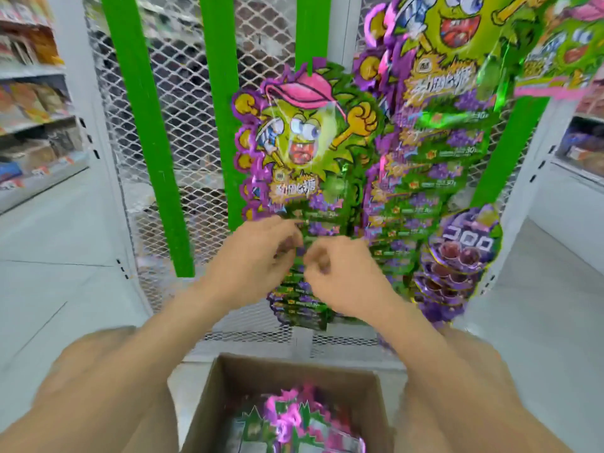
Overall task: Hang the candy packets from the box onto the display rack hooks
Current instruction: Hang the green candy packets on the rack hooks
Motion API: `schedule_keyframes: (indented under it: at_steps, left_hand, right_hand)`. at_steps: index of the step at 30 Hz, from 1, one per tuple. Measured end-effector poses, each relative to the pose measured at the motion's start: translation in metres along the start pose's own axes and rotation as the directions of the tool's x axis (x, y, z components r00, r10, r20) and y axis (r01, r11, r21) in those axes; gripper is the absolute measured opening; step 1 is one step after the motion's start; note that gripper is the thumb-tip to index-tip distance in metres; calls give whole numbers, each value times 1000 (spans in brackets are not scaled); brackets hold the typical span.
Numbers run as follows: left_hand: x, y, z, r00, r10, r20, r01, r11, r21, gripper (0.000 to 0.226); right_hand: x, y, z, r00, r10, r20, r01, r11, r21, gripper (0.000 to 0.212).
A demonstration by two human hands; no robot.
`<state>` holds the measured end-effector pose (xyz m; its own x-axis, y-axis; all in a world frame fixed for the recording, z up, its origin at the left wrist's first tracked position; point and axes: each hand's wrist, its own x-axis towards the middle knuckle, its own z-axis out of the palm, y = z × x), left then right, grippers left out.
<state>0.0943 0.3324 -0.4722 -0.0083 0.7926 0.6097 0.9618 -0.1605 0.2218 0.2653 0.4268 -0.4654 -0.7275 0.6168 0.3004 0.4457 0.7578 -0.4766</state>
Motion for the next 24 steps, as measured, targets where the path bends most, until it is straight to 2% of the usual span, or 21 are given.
schedule_keyframes:
  at_steps: [1,2,4,6,8,10,12,15,18,21,23,24]
  left_hand:
    - [-20,-3,16,984,-58,167,66,997,-43,16]
    - [-40,-6,32,943,-100,317,124,991,-57,15]
    - [-74,-9,61,828,-152,540,207,977,-42,15]
    - [-105,-10,85,706,-187,683,260,966,-4,15]
    - [-127,-10,102,564,-181,806,250,967,42,15]
    - [-141,-12,116,421,-181,889,226,970,90,16]
    - [-149,-19,127,323,-186,928,244,964,108,18]
    - [-153,-26,138,268,-186,945,230,965,125,16]
    - [-155,-29,146,247,-208,946,242,959,148,19]
    - [-157,-32,151,220,-236,947,278,945,171,25]
    - [-157,-29,150,170,-255,952,298,934,197,35]
    - [-157,-29,149,148,-272,951,310,926,216,41]
  right_hand:
    - [-9,18,21,975,74,208,-68,997,-37,19]
    - [-18,32,39,915,131,381,-114,991,-67,20]
    - [-39,65,82,784,222,579,-194,975,-110,23]
    - [-64,95,127,684,306,663,-274,949,-155,25]
    - [-94,123,169,608,382,697,-306,922,-238,22]
    - [-124,152,208,562,443,699,-315,896,-314,18]
    - [-153,173,238,511,513,690,-365,856,-366,13]
    - [-181,177,269,469,494,732,-321,867,-380,46]
    - [-190,173,284,493,474,729,-238,880,-412,59]
    - [-183,171,282,461,427,778,-366,890,-272,67]
    - [-169,165,268,446,379,811,-468,871,-149,68]
    - [-161,162,260,448,396,802,-500,854,-143,64]
